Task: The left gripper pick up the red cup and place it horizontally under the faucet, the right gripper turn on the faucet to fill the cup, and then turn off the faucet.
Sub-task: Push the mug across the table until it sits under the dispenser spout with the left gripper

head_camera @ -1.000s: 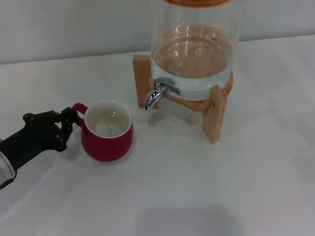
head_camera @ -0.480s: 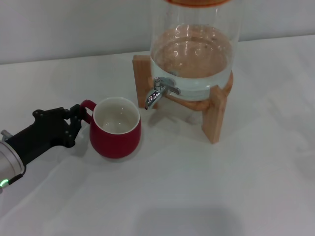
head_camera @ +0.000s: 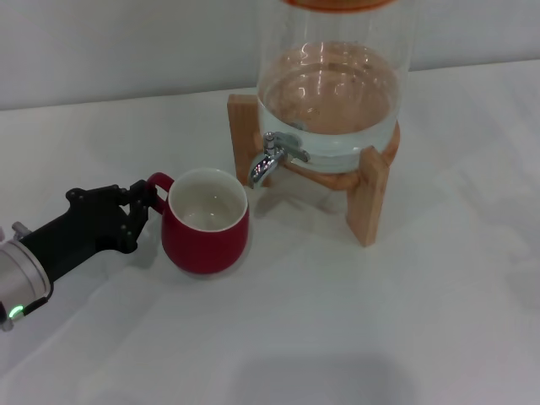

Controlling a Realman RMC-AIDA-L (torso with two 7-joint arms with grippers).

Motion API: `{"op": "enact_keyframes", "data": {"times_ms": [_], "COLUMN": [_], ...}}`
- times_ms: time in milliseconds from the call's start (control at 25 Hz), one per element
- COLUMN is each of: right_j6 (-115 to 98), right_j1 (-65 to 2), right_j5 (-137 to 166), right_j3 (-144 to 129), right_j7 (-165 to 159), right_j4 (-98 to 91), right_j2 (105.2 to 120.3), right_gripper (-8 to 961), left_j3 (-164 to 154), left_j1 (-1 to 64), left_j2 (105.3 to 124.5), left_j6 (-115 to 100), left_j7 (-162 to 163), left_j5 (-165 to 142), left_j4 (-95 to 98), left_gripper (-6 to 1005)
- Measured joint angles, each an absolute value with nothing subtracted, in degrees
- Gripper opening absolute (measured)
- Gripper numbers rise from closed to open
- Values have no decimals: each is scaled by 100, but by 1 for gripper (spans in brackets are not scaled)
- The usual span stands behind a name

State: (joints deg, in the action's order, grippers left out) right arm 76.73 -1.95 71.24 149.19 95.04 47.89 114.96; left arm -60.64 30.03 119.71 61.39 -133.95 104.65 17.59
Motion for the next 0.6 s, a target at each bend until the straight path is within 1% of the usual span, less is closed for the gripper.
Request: {"op": "enact_keyframes", "data": {"times_ms": [600], "right_j6": [7673], "right_j1": [-203], "right_j5": [7133], "right_j3": [14905], "right_j7": [9510], "right_j4": [4789], "right_j2": [11496], "right_gripper": [723], "left_j3": [-6063], "left_j1": [3376], "left_j2": [11970], "left_j6": [5922], "left_j7": [-13460], "left_j5": [10441], "left_j4": [1315], "left_gripper": [98]}}
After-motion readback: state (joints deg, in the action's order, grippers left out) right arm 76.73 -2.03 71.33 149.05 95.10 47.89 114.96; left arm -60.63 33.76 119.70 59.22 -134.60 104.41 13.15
